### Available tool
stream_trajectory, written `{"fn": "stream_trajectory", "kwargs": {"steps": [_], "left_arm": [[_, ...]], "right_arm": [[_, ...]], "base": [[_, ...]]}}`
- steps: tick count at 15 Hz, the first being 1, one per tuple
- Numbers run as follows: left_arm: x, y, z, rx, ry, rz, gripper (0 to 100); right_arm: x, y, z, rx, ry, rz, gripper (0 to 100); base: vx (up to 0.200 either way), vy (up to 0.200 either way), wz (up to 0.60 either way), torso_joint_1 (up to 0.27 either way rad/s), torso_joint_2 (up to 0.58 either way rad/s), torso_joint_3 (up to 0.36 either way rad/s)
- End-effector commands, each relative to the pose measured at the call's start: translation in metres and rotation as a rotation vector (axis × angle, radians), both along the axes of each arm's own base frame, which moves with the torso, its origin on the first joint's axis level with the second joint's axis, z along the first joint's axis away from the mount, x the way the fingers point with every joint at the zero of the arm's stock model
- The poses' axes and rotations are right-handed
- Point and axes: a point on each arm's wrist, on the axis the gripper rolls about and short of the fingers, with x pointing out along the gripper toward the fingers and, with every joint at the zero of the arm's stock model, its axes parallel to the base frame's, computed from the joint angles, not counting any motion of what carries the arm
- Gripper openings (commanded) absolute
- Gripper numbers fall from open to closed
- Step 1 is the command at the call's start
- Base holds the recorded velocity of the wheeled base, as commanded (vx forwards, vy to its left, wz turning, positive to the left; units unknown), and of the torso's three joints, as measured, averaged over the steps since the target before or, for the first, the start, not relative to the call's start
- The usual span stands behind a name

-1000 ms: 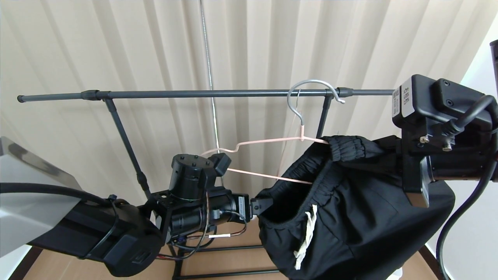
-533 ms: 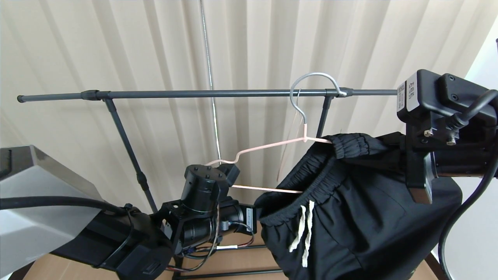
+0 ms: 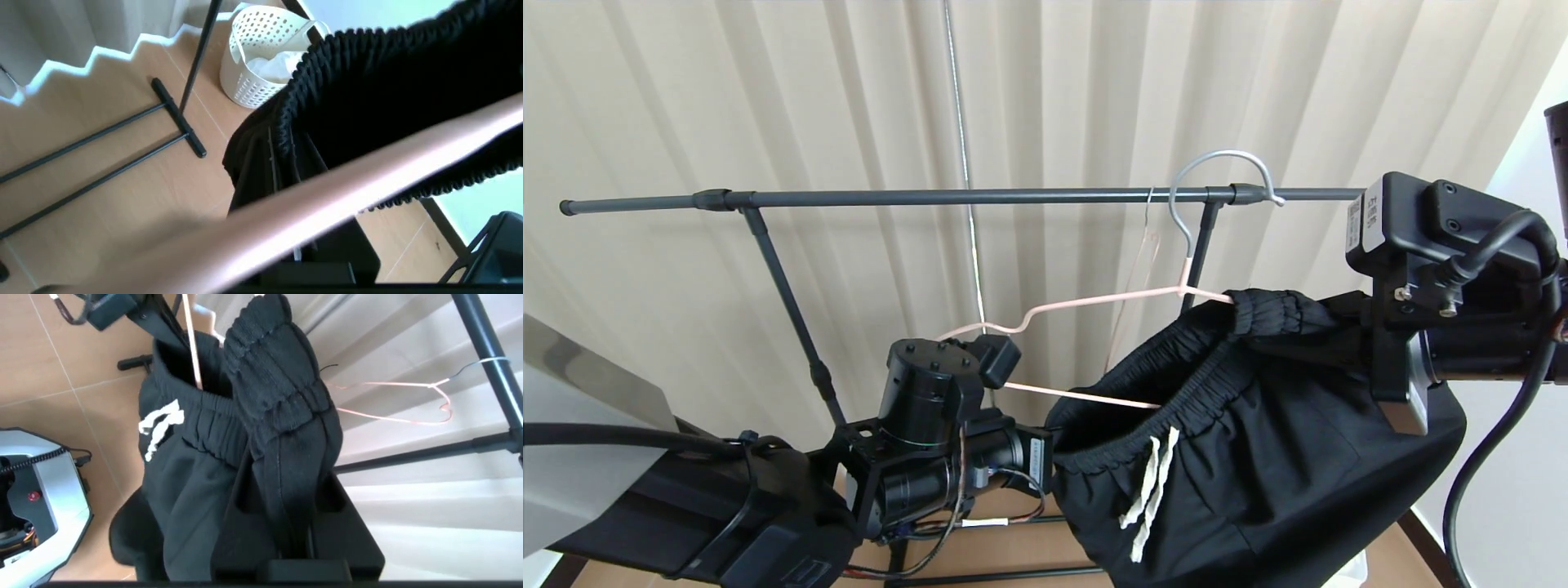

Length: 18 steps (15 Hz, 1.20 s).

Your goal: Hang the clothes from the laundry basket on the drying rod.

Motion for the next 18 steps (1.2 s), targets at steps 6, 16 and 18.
{"fn": "stream_trajectory", "kwargs": {"steps": [6, 16, 18], "left_arm": [[-0.012, 0.009, -0.012, 0.105, -0.093, -0.085, 0], [0.001, 0.043, -0.009, 0.072, -0.271, 0.006, 0], [0.006, 0.048, -0.008, 0.072, -0.275, 0.03, 0]], "right_arm": [[0.008, 0.002, 0.001, 0.004, 0.004, -0.014, 0], [0.011, -0.014, -0.019, -0.025, 0.073, -0.077, 0], [0.01, -0.024, -0.029, -0.011, 0.102, -0.081, 0]], "base": [[0.0, 0.0, 0.0, 0.0, 0.0, 0.0], [0.0, 0.0, 0.0, 0.0, 0.0, 0.0], [0.0, 0.0, 0.0, 0.0, 0.0, 0.0]]}}
